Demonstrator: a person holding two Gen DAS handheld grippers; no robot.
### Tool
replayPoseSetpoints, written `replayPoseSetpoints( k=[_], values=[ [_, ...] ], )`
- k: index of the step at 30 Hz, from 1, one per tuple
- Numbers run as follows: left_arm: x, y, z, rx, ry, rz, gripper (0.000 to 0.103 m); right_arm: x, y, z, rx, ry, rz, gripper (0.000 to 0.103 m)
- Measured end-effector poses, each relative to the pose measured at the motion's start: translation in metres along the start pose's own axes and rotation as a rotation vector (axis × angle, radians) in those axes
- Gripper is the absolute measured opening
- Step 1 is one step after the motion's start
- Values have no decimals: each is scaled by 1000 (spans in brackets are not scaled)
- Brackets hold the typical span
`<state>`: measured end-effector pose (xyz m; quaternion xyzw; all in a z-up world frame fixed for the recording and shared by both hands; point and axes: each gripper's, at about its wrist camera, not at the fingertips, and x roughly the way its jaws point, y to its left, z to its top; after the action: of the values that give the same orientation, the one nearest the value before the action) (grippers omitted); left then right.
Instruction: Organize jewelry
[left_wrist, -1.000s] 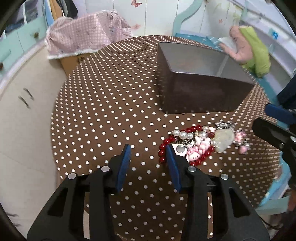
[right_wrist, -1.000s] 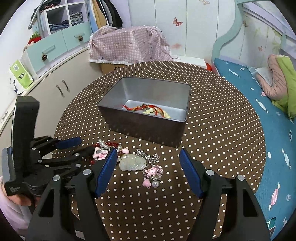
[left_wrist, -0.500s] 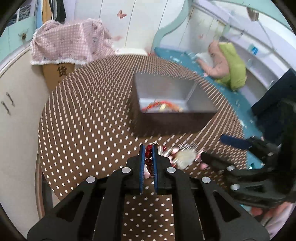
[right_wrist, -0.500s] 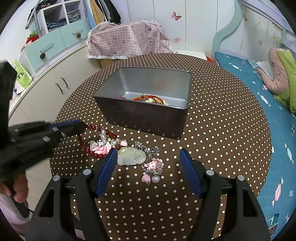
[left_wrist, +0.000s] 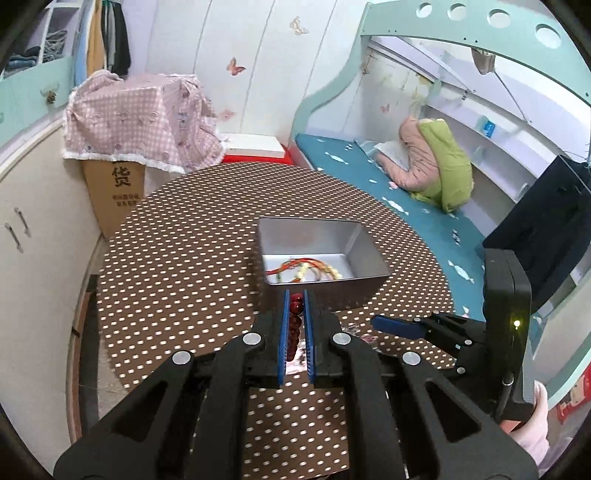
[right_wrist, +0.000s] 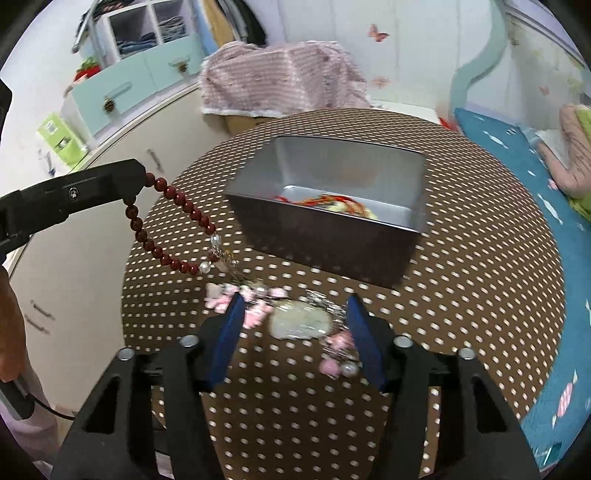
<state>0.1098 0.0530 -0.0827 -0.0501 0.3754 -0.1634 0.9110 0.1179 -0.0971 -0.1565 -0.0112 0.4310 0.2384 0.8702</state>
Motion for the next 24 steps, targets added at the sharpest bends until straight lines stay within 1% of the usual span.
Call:
replayPoseSetpoints(
  k=[2, 4, 8, 11, 14, 16, 19, 20, 22, 24],
  values=[
    [-3, 8, -3, -18, 4, 5, 8, 6, 8, 5, -24, 1, 26, 44],
    [-5, 16, -7, -31, 7, 6, 8, 11, 14, 10, -45, 6, 33, 42],
    [-4, 35, -14, -78, 21, 9, 8, 24, 36, 17, -118, 21, 68, 42],
    [-6, 48, -17, -110, 22, 3, 8, 35, 58, 17, -205, 30, 102, 42],
    [-10, 57, -18, -135, 21, -2, 8, 51, 72, 15, -273, 58, 89, 42],
    [-14, 62, -19, -147, 14, -16, 8, 59, 79, 14, -302, 65, 106, 42],
    [-20, 68, -19, -159, 5, -21, 8, 69, 89, 15, -345, 59, 83, 42],
    [-21, 70, -19, -162, 2, -27, 8, 73, 91, 15, -359, 54, 92, 42],
    [-23, 71, -19, -161, 1, -26, 8, 79, 90, 16, -349, 60, 100, 30],
    [-24, 74, -20, -168, 2, -19, 8, 83, 88, 18, -333, 54, 124, 4]
  ],
)
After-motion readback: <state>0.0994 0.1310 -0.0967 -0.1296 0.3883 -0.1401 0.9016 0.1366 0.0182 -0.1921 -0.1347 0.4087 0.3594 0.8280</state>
